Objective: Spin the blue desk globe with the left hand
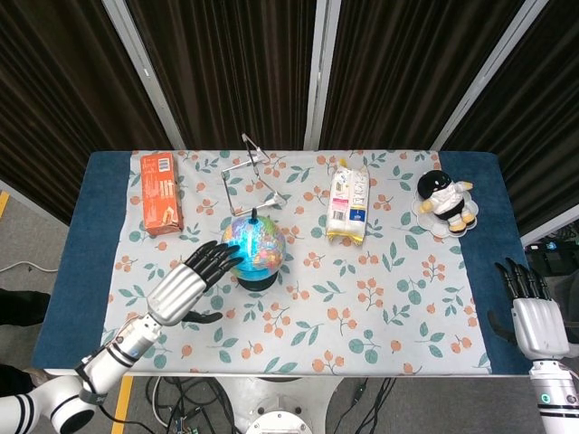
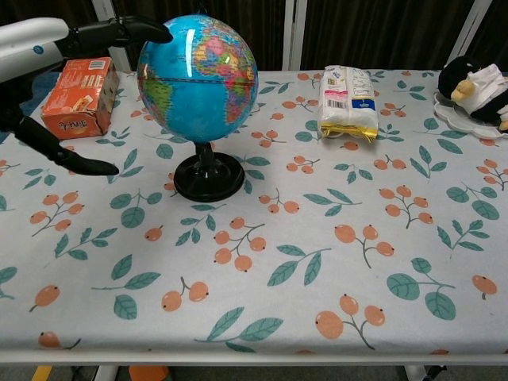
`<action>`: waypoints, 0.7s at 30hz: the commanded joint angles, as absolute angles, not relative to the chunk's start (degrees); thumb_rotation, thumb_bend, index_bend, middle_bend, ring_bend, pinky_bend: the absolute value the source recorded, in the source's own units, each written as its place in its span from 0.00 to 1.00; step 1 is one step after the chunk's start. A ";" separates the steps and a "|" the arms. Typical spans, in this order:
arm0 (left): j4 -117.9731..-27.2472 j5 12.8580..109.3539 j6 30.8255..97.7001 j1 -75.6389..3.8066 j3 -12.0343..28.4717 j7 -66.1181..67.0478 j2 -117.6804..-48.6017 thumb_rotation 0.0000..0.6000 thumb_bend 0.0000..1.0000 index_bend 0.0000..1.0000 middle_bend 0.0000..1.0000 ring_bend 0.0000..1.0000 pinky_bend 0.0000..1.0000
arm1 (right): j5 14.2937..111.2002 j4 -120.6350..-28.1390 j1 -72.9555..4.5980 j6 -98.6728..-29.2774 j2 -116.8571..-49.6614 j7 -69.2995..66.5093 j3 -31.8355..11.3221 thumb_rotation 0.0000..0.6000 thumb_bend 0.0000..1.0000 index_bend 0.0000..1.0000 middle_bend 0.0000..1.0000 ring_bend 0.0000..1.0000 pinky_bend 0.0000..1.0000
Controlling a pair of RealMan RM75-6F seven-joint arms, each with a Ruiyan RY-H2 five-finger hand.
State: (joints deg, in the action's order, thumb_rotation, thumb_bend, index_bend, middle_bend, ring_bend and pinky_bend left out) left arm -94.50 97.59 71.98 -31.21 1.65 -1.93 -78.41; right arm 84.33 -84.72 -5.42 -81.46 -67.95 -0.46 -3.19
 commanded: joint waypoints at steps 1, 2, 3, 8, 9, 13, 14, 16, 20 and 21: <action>-93.61 96.57 72.30 -30.63 1.59 -2.37 -78.21 1.00 0.04 0.07 0.02 0.00 0.00 | 84.29 -84.71 -5.41 -81.47 -67.93 -0.47 -3.20 1.00 0.28 0.00 0.00 0.00 0.00; -93.28 96.10 72.32 -30.43 1.59 -2.54 -78.12 1.00 0.04 0.07 0.02 0.00 0.00 | 84.26 -84.71 -5.42 -81.44 -67.93 -0.47 -3.20 1.00 0.28 0.00 0.00 0.00 0.00; -92.82 95.34 72.20 -30.18 1.57 -2.79 -78.01 1.00 0.04 0.07 0.02 0.00 0.00 | 84.23 -84.69 -5.42 -81.40 -67.95 -0.44 -3.20 1.00 0.28 0.00 0.00 0.00 0.00; -90.07 91.84 71.00 -29.36 1.65 -4.59 -77.85 1.00 0.04 0.07 0.02 0.00 0.00 | 84.23 -84.72 -5.46 -81.34 -68.02 -0.35 -3.20 1.00 0.28 0.00 0.00 0.00 0.00; -89.40 91.17 70.98 -29.17 1.83 -5.14 -77.86 1.00 0.04 0.07 0.02 0.00 0.00 | 84.26 -84.77 -5.46 -81.40 -68.01 -0.29 -3.22 1.00 0.28 0.00 0.00 0.00 0.00; -88.34 90.48 72.37 -28.50 2.55 -6.45 -77.73 1.00 0.04 0.07 0.02 0.00 0.00 | 84.19 -84.93 -5.43 -81.49 -67.88 -0.13 -3.30 1.00 0.28 0.00 0.00 0.00 0.00; -88.33 90.65 72.80 -28.39 2.67 -6.50 -77.63 1.00 0.04 0.07 0.02 0.00 0.00 | 84.16 -84.97 -5.44 -81.47 -67.86 -0.10 -3.30 1.00 0.28 0.00 0.00 0.00 0.00; -88.57 91.16 73.59 -28.26 2.85 -6.41 -77.40 1.00 0.04 0.07 0.02 0.00 0.00 | 84.18 -84.99 -5.43 -81.46 -67.90 -0.08 -3.27 1.00 0.28 0.00 0.00 0.00 0.00; -89.51 92.11 74.52 -28.25 3.07 -5.97 -76.98 1.00 0.04 0.07 0.02 0.00 0.00 | 84.28 -84.92 -5.44 -81.44 -68.01 -0.14 -3.20 1.00 0.28 0.00 0.00 0.00 0.00; -89.92 92.56 74.87 -28.24 3.08 -5.80 -76.88 1.00 0.04 0.07 0.02 0.00 0.00 | 84.25 -84.89 -5.44 -81.43 -68.01 -0.16 -3.22 1.00 0.28 0.00 0.00 0.00 0.00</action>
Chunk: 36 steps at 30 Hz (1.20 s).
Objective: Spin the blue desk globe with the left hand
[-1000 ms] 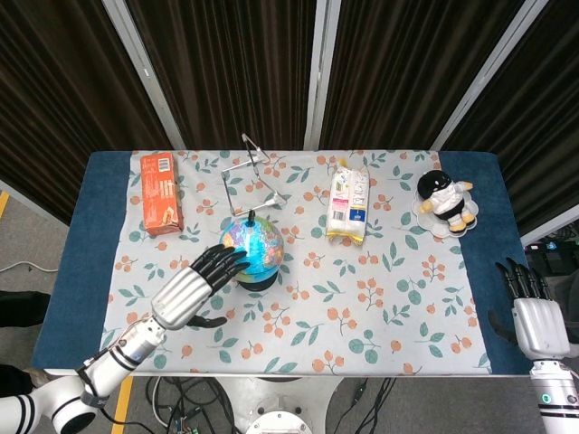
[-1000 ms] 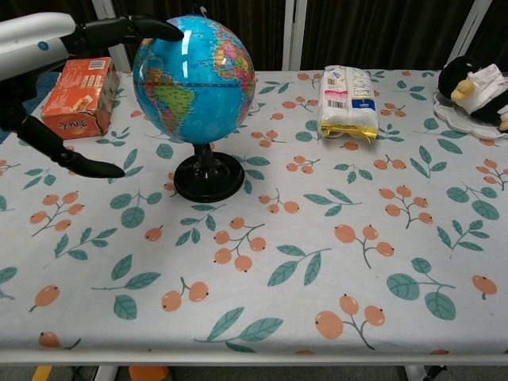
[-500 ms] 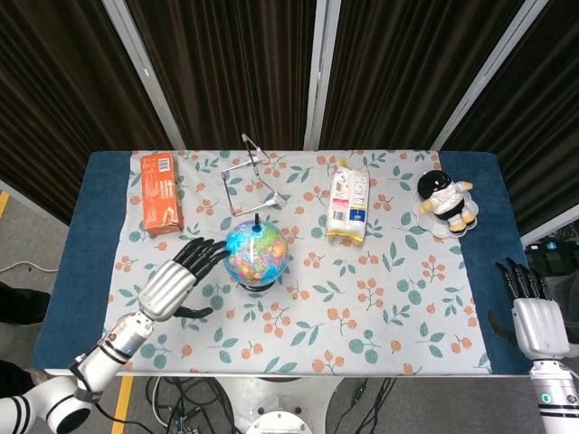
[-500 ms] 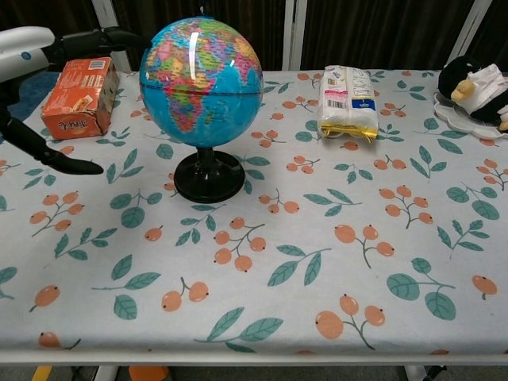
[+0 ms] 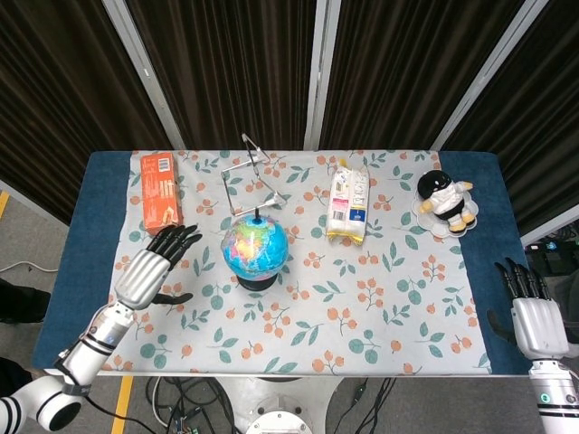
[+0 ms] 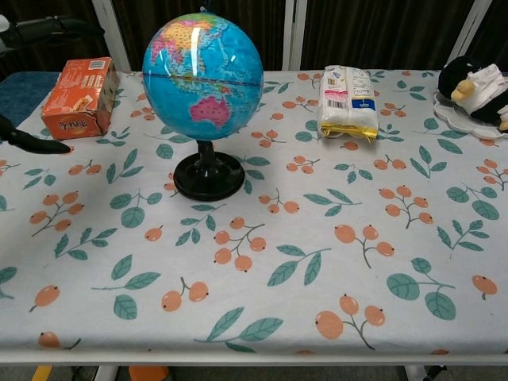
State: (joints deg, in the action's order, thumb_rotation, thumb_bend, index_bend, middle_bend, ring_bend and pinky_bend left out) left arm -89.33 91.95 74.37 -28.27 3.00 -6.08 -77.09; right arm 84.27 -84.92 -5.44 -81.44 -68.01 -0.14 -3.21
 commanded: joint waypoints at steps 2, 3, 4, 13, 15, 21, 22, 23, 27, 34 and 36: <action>-90.51 93.37 75.34 -28.31 3.06 -5.55 -76.77 1.00 0.04 0.07 0.02 0.00 0.00 | 84.23 -84.86 -5.44 -81.44 -67.99 -0.20 -3.25 1.00 0.28 0.00 0.00 0.00 0.00; -91.05 94.09 75.69 -28.37 2.97 -5.39 -76.69 1.00 0.04 0.07 0.02 0.00 0.00 | 84.22 -84.84 -5.43 -81.46 -67.97 -0.24 -3.25 1.00 0.28 0.00 0.00 0.00 0.00; -91.51 94.71 75.94 -28.41 2.86 -5.26 -76.61 1.00 0.04 0.07 0.02 0.00 0.00 | 84.22 -84.83 -5.42 -81.47 -67.96 -0.26 -3.25 1.00 0.28 0.00 0.00 0.00 0.00; -96.34 100.82 77.99 -29.38 2.24 -2.85 -75.97 1.00 0.05 0.07 0.02 0.00 0.00 | 84.23 -84.68 -5.46 -81.31 -68.08 -0.43 -3.20 1.00 0.28 0.00 0.00 0.00 0.00; -97.42 101.76 77.49 -29.79 1.81 -2.76 -75.93 1.00 0.05 0.07 0.03 0.00 0.00 | 84.23 -84.62 -5.48 -81.24 -68.11 -0.51 -3.17 1.00 0.28 0.00 0.00 0.00 0.00; -97.57 102.69 75.18 -31.06 1.05 -2.26 -76.78 1.00 0.06 0.07 0.03 0.00 0.00 | 84.20 -84.51 -5.46 -81.25 -68.10 -0.74 -3.20 1.00 0.28 0.00 0.00 0.00 0.00; -97.53 102.59 75.00 -31.17 1.08 -2.30 -76.94 1.00 0.06 0.07 0.03 0.00 0.00 | 84.17 -84.50 -5.45 -81.25 -68.08 -0.78 -3.21 1.00 0.28 0.00 0.00 0.00 0.00; -97.45 102.43 74.78 -31.31 1.14 -2.32 -77.09 1.00 0.06 0.07 0.03 0.00 0.00 | 84.14 -84.48 -5.44 -81.25 -68.05 -0.85 -3.22 1.00 0.28 0.00 0.00 0.00 0.00; -97.39 102.04 74.10 -31.64 1.10 -2.28 -77.25 1.00 0.06 0.07 0.03 0.00 0.00 | 84.17 -84.40 -5.41 -81.28 -68.00 -1.04 -3.20 1.00 0.28 0.00 0.00 0.00 0.00; -97.14 100.97 73.38 -31.74 1.02 -2.07 -77.30 1.00 0.06 0.07 0.03 0.00 0.00 | 84.20 -84.35 -5.45 -81.17 -68.05 -1.05 -3.17 1.00 0.28 0.00 0.00 0.00 0.00; -96.93 100.67 73.26 -31.74 1.01 -2.17 -77.35 1.00 0.06 0.07 0.03 0.00 0.00 | 84.19 -84.35 -5.46 -81.19 -68.05 -1.02 -3.20 1.00 0.28 0.00 0.00 0.00 0.00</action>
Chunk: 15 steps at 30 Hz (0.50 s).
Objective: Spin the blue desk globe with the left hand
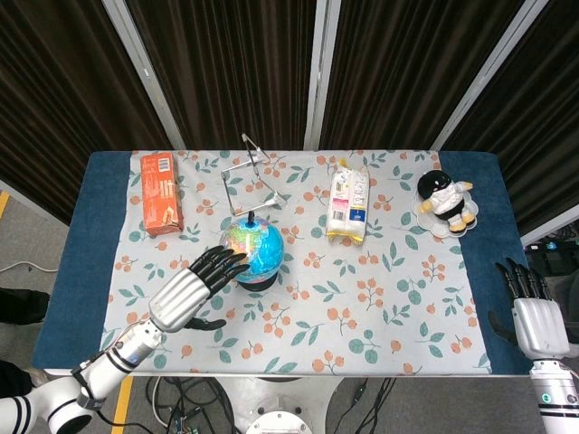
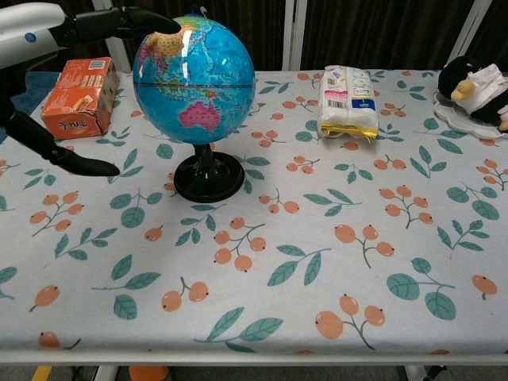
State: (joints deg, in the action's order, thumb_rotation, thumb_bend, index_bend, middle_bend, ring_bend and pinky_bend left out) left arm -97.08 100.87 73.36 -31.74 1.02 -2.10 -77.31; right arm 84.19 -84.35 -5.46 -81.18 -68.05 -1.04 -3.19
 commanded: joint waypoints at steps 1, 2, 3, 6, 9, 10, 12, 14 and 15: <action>-96.83 100.56 73.22 -31.73 0.98 -2.22 -77.36 1.00 0.06 0.07 0.03 0.00 0.00 | 84.18 -84.35 -5.46 -81.19 -68.05 -1.01 -3.20 1.00 0.28 0.00 0.00 0.00 0.00; -96.72 100.44 73.17 -31.72 0.96 -2.27 -77.38 1.00 0.06 0.07 0.03 0.00 0.00 | 84.17 -84.35 -5.46 -81.18 -68.04 -1.01 -3.19 1.00 0.28 0.00 0.00 0.00 0.00; -96.56 100.30 73.17 -31.69 0.94 -2.34 -77.40 1.00 0.05 0.07 0.03 0.00 0.00 | 84.17 -84.35 -5.46 -81.15 -68.04 -1.00 -3.18 1.00 0.28 0.00 0.00 0.00 0.00; -96.10 99.77 73.15 -31.56 0.93 -2.55 -77.42 1.00 0.05 0.07 0.03 0.00 0.00 | 84.14 -84.34 -5.45 -81.11 -68.08 -0.96 -3.15 1.00 0.28 0.00 0.00 0.00 0.00; -95.69 99.00 72.77 -31.45 0.82 -2.85 -77.32 1.00 0.05 0.07 0.03 0.00 0.00 | 84.10 -84.26 -5.44 -81.07 -68.11 -0.99 -3.15 1.00 0.28 0.00 0.00 0.00 0.00; -95.60 98.78 72.62 -31.43 0.77 -3.01 -77.27 1.00 0.05 0.07 0.03 0.00 0.00 | 84.09 -84.25 -5.45 -81.04 -68.12 -0.98 -3.14 1.00 0.28 0.00 0.00 0.00 0.00; -95.21 98.42 72.44 -31.38 0.71 -3.22 -77.34 1.00 0.05 0.07 0.03 0.00 0.00 | 84.07 -84.24 -5.48 -81.00 -68.15 -0.92 -3.14 1.00 0.28 0.00 0.00 0.00 0.00; -94.69 97.96 72.26 -31.36 0.74 -3.53 -77.55 1.00 0.05 0.07 0.03 0.00 0.00 | 84.03 -84.22 -5.49 -80.93 -68.18 -0.92 -3.14 1.00 0.28 0.00 0.00 0.00 0.00; -94.46 97.74 72.16 -31.35 0.76 -3.69 -77.62 1.00 0.05 0.07 0.03 0.00 0.00 | 83.98 -84.20 -5.49 -80.88 -68.19 -0.92 -3.14 1.00 0.28 0.00 0.00 0.00 0.00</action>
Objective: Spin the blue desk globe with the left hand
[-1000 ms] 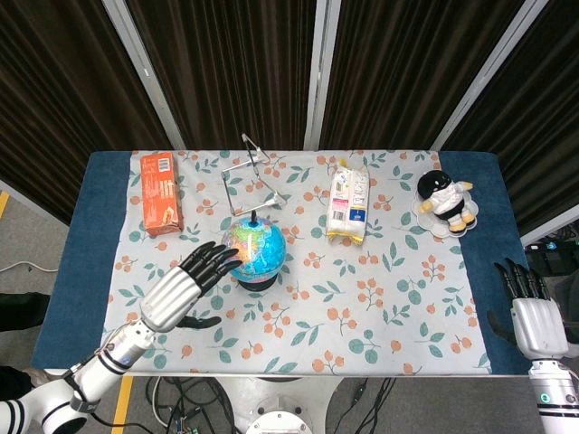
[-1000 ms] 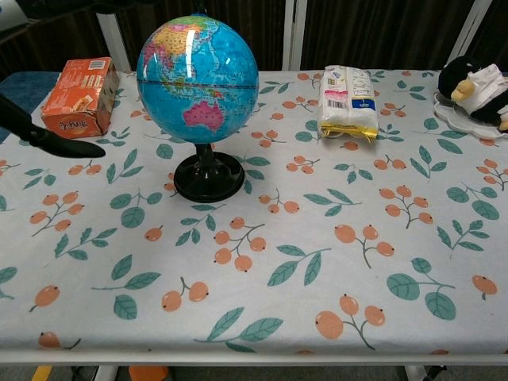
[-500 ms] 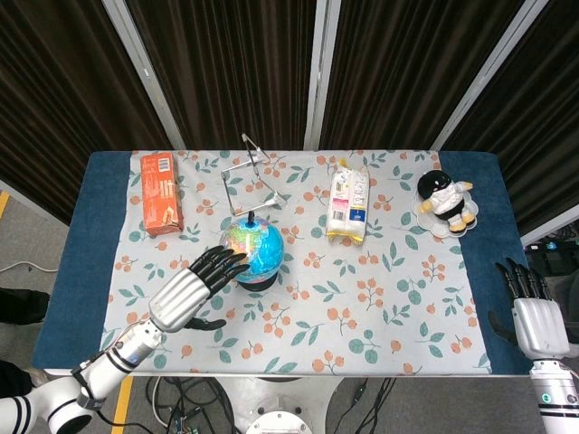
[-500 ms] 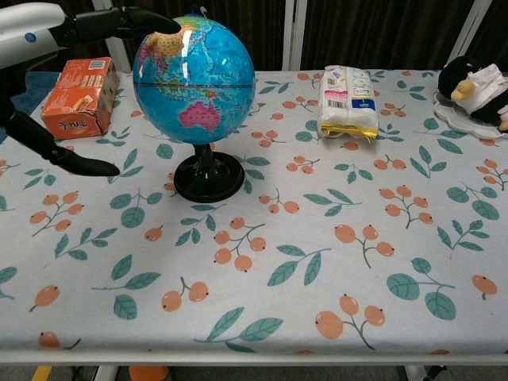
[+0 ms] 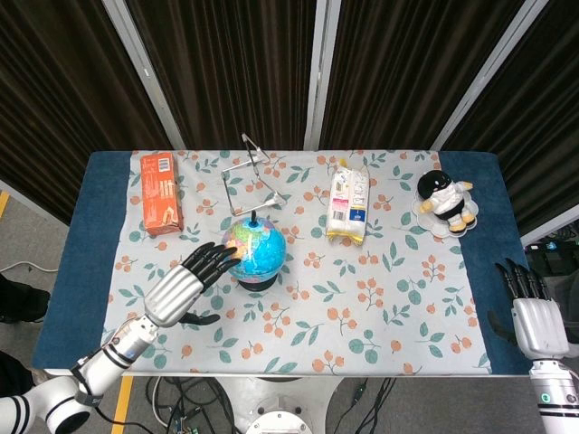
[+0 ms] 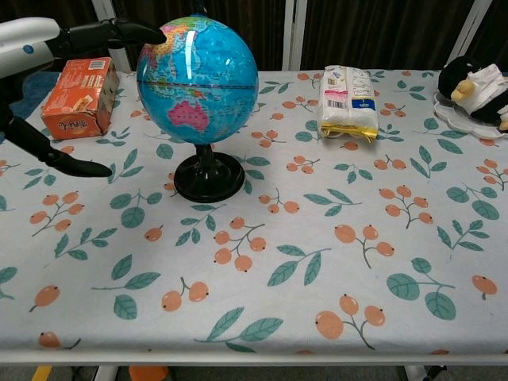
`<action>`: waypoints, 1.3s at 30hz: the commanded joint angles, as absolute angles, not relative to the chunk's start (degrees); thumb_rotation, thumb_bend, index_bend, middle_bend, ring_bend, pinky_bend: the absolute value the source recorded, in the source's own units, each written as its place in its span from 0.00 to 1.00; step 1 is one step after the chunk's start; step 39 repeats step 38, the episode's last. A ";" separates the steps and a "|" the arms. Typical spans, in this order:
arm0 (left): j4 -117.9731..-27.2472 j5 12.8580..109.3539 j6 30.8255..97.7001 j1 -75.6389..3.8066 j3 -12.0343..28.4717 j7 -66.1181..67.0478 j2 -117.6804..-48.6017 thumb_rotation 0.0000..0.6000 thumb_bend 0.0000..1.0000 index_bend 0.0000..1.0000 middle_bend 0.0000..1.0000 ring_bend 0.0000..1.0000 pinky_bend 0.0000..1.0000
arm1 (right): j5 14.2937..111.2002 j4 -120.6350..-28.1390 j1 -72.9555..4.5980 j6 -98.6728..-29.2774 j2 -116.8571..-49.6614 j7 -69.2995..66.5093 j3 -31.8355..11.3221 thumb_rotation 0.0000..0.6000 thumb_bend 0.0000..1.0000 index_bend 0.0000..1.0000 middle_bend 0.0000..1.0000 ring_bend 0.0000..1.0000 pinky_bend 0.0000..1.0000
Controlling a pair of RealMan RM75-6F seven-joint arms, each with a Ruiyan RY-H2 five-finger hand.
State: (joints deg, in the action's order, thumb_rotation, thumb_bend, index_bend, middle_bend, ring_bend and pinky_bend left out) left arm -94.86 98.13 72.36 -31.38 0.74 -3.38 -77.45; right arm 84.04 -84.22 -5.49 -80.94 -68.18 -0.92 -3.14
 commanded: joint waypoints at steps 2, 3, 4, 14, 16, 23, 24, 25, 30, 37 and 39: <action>-93.74 97.10 71.89 -31.34 0.87 -3.96 -77.84 1.00 0.05 0.07 0.03 0.00 0.00 | 83.86 -84.13 -5.52 -80.77 -68.21 -0.94 -3.17 1.00 0.28 0.00 0.00 0.00 0.00; -93.41 96.71 71.72 -31.30 0.90 -4.18 -77.92 1.00 0.05 0.07 0.03 0.00 0.00 | 83.82 -84.10 -5.52 -80.73 -68.23 -0.95 -3.17 1.00 0.28 0.00 0.00 0.00 0.00; -92.92 96.12 71.45 -31.26 0.95 -4.51 -78.03 1.00 0.05 0.07 0.03 0.00 0.00 | 83.81 -84.05 -5.51 -80.73 -68.25 -0.98 -3.17 1.00 0.28 0.00 0.00 0.00 0.00; -86.10 89.42 68.47 -30.21 1.52 -8.08 -79.27 1.00 0.05 0.07 0.03 0.00 0.00 | 83.73 -83.97 -5.48 -80.74 -68.23 -1.01 -3.20 1.00 0.28 0.00 0.00 0.00 0.00; -85.08 88.53 68.29 -30.01 1.78 -8.70 -79.43 1.00 0.05 0.07 0.03 0.00 0.00 | 83.77 -84.02 -5.49 -80.75 -68.22 -0.96 -3.20 1.00 0.28 0.00 0.00 0.00 0.00; -83.62 87.16 70.90 -27.93 2.33 -9.45 -78.34 1.00 0.05 0.07 0.03 0.00 0.00 | 83.75 -84.28 -5.57 -80.61 -68.20 -0.73 -3.19 1.00 0.28 0.00 0.00 0.00 0.00; -83.52 86.85 71.52 -27.35 2.34 -9.54 -77.98 1.00 0.05 0.07 0.03 0.00 0.00 | 83.71 -84.34 -5.60 -80.53 -68.19 -0.70 -3.19 1.00 0.28 0.00 0.00 0.00 0.00; -83.45 86.59 71.97 -26.90 2.36 -9.58 -77.70 1.00 0.05 0.07 0.03 0.00 0.00 | 83.69 -84.41 -5.63 -80.46 -68.18 -0.66 -3.18 1.00 0.28 0.00 0.00 0.00 0.00; -82.94 85.38 74.78 -24.14 2.32 -9.33 -75.73 1.00 0.05 0.07 0.03 0.00 0.00 | 83.82 -85.26 -5.84 -80.51 -68.11 -0.21 -3.34 1.00 0.28 0.00 0.00 0.00 0.00; -82.08 84.34 79.89 -19.24 1.60 -7.20 -72.78 1.00 0.05 0.07 0.03 0.00 0.00 | 84.26 -86.11 -6.00 -80.86 -68.35 0.74 -3.38 1.00 0.28 0.00 0.00 0.00 0.00; -81.98 84.22 80.61 -18.52 1.47 -6.92 -72.49 1.00 0.05 0.07 0.03 0.00 0.00 | 84.33 -86.20 -6.02 -80.89 -68.35 0.89 -3.36 1.00 0.28 0.00 0.00 0.00 0.00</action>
